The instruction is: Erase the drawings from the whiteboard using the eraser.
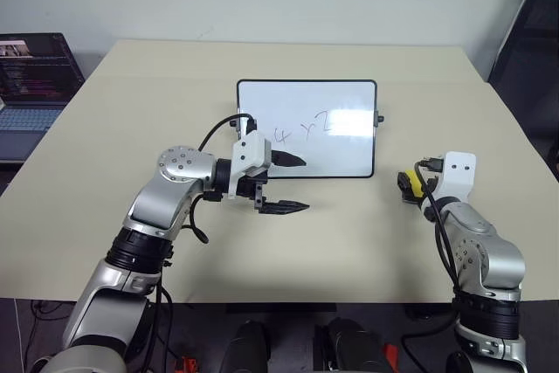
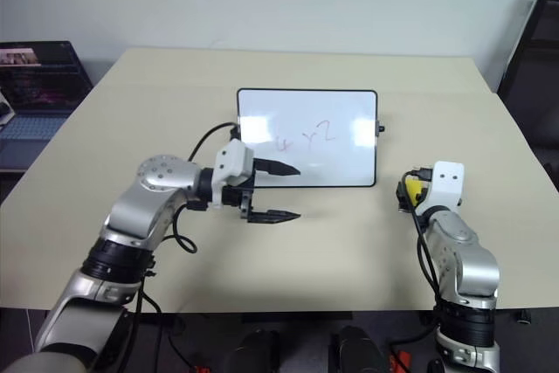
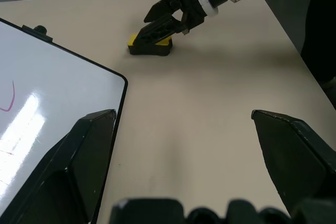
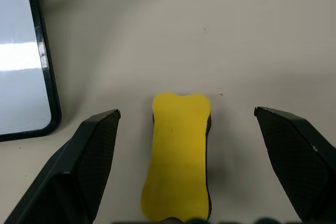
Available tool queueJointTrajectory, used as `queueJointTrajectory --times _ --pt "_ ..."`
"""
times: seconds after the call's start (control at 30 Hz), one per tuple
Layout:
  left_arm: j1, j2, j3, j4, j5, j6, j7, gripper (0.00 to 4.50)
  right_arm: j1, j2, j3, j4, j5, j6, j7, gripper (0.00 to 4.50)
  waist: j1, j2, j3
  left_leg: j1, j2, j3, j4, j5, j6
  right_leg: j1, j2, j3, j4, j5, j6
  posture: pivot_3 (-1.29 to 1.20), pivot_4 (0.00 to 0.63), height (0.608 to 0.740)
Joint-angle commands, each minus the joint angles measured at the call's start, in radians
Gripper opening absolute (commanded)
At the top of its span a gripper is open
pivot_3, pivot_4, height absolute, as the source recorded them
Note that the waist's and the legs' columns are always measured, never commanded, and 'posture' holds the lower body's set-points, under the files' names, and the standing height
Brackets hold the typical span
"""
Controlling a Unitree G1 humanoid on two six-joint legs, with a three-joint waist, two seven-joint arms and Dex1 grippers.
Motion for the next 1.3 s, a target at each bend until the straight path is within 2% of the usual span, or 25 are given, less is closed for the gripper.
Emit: queueJointTrajectory --times 0.03,0.53,0.63,0.87,0.9,1.13,1.3 --pt "0.009 0.007 0.013 -0.050 -0.004 -0.005 0.006 4.50 0.000 -0.007 0.003 0.002 -0.015 -0.052 0.007 4.49 0.000 0.000 0.000 0.000 0.000 0.000 0.000 0.000 0.000 0.000 0.000 0.000 0.000 0.000 0.000 0.00 0.150 0.740" --pt "0.043 0.028 0.014 -0.092 0.007 0.003 0.013 4.50 -0.020 0.013 0.024 0.071 -0.030 -0.089 -0.001 4.49 0.000 0.000 0.000 0.000 0.000 0.000 0.001 0.000 0.000 0.000 0.000 0.000 0.000 0.000 0.000 0.00 0.150 0.740" --pt "0.046 0.030 0.015 -0.093 0.008 0.000 0.015 4.50 -0.024 0.014 0.019 0.078 -0.031 -0.096 -0.004 3.89 0.000 0.000 0.000 0.000 0.000 0.000 0.001 0.000 0.000 0.000 0.000 0.000 0.000 0.000 0.000 0.00 0.150 0.740" --pt "0.059 0.032 0.014 -0.102 0.011 -0.001 0.029 4.50 -0.024 0.015 0.018 0.077 -0.028 -0.106 -0.008 1.33 0.000 0.000 0.000 0.000 0.000 0.000 0.001 0.000 0.000 0.000 0.000 0.000 0.001 0.000 0.000 0.00 0.150 0.740" --pt "0.061 0.032 0.016 -0.102 0.012 0.002 0.034 4.50 -0.024 0.016 0.019 0.075 -0.027 -0.107 -0.008 1.11 0.000 0.000 0.000 0.000 0.000 0.000 0.001 0.000 0.000 0.000 0.000 0.000 0.001 0.000 0.000 0.00 0.150 0.740" --pt "0.078 0.033 0.023 -0.109 0.063 0.049 0.139 4.50 0.008 -0.009 0.062 -0.012 -0.028 -0.095 0.035 1.09 0.000 0.000 0.000 0.000 0.000 -0.001 0.001 0.000 0.000 0.000 0.000 0.000 0.001 0.000 0.000 0.00 0.150 0.740" --pt "0.106 0.016 0.036 -0.134 0.114 0.103 0.273 4.50 0.066 -0.076 0.146 -0.194 -0.036 -0.076 0.103 1.09 0.001 0.000 0.000 0.000 0.000 -0.001 0.001 0.000 0.000 0.000 0.000 0.000 0.001 0.000 0.000 0.00 0.150 0.740"
